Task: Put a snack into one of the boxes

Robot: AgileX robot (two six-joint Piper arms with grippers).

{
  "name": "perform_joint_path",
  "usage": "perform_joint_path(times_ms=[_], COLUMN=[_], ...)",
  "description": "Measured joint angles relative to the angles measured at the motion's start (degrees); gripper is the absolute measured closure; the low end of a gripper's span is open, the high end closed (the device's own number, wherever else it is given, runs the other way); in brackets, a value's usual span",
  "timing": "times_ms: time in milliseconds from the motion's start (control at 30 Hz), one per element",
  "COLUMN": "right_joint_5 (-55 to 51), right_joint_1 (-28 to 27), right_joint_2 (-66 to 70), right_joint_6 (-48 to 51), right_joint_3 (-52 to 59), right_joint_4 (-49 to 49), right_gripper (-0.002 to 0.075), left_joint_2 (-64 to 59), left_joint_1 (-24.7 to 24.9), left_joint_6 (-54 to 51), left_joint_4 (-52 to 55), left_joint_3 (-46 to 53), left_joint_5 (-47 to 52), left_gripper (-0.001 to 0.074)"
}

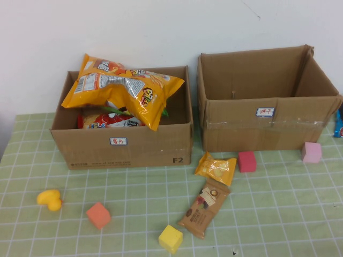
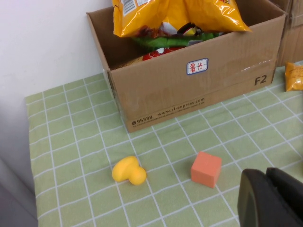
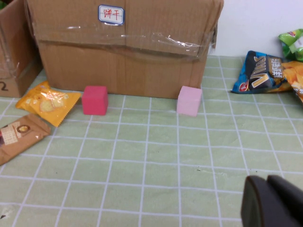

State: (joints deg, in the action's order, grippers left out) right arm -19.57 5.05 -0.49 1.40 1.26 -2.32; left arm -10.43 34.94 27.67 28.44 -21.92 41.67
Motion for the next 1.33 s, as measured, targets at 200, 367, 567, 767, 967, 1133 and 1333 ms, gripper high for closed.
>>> perform_joint_path(times_ms=[200, 367, 567, 767, 967, 1133, 1333], right_joint_5=[0.0, 0.0, 0.0, 0.0, 0.0, -0.1, -0.1], right_joint_1=[0.0, 0.0, 0.0, 0.0, 0.0, 0.0, 0.0], right_joint_2=[0.0, 0.0, 0.0, -0.1, -0.3, -0.3, -0.3], right_joint_6=[0.0, 0.0, 0.0, 0.0, 0.0, 0.1, 0.1], right_joint_3=[0.0, 0.0, 0.0, 0.0, 0.0, 0.0, 0.0], right_joint_4=[0.0, 0.0, 0.0, 0.0, 0.1, 0.1, 0.2], right_gripper=[0.0728, 0.0728, 0.0728, 0.0728, 0.0728, 0.0728, 0.0728], left_joint_2=[0.1, 1.2, 7.9, 11.0, 11.0, 11.1, 11.1], left_joint_1=[0.0, -4.1, -22.3, -36.4, -39.2, -39.2, -39.2], left_joint_6=[0.0, -6.5, -27.2, -31.3, -31.9, -32.6, -32.7], left_joint_4=[-0.4, -4.4, -20.0, -28.4, -28.1, -28.4, -28.4], left_joint_3=[1.4, 6.2, 15.3, 22.8, 23.1, 23.0, 23.0], left_joint_5=[-0.5, -7.1, -27.4, -36.1, -30.2, -24.0, -23.7], left_gripper=[0.0737, 0.0737, 0.0737, 0.0738, 0.0737, 0.0737, 0.0737])
